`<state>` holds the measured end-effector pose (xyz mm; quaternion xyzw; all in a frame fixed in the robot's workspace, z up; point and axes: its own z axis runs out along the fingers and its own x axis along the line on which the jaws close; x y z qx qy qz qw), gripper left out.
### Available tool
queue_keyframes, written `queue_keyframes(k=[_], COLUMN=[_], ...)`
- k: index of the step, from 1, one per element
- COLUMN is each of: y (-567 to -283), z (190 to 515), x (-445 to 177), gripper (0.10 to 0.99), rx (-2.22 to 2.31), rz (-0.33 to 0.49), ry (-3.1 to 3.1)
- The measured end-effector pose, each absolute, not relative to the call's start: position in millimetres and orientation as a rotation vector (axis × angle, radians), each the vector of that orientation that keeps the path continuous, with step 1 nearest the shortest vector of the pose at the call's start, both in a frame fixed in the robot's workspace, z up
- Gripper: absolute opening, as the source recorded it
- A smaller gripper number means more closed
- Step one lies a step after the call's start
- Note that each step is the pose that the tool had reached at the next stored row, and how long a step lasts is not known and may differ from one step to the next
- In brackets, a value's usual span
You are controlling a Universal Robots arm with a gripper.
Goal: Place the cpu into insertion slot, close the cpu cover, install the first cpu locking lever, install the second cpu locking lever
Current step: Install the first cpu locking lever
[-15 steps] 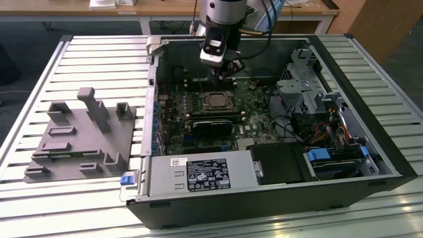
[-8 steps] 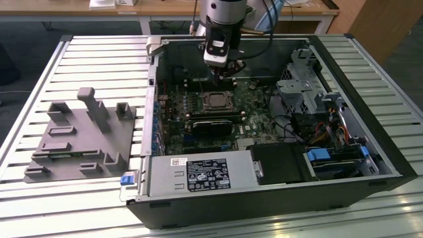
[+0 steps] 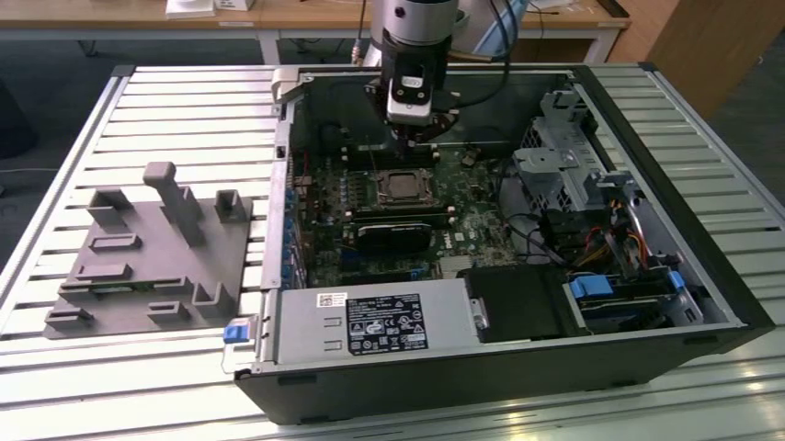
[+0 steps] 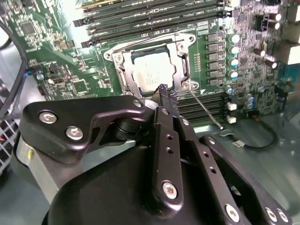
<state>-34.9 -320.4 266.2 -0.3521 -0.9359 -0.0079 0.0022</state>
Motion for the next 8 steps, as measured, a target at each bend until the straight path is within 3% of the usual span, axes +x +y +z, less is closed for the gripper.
queue_keyframes(k=[8], y=[-320.4], z=[266.2], x=[-34.9], gripper=[0.114], rx=[-0.944], rz=[-0.025], ry=[-2.991])
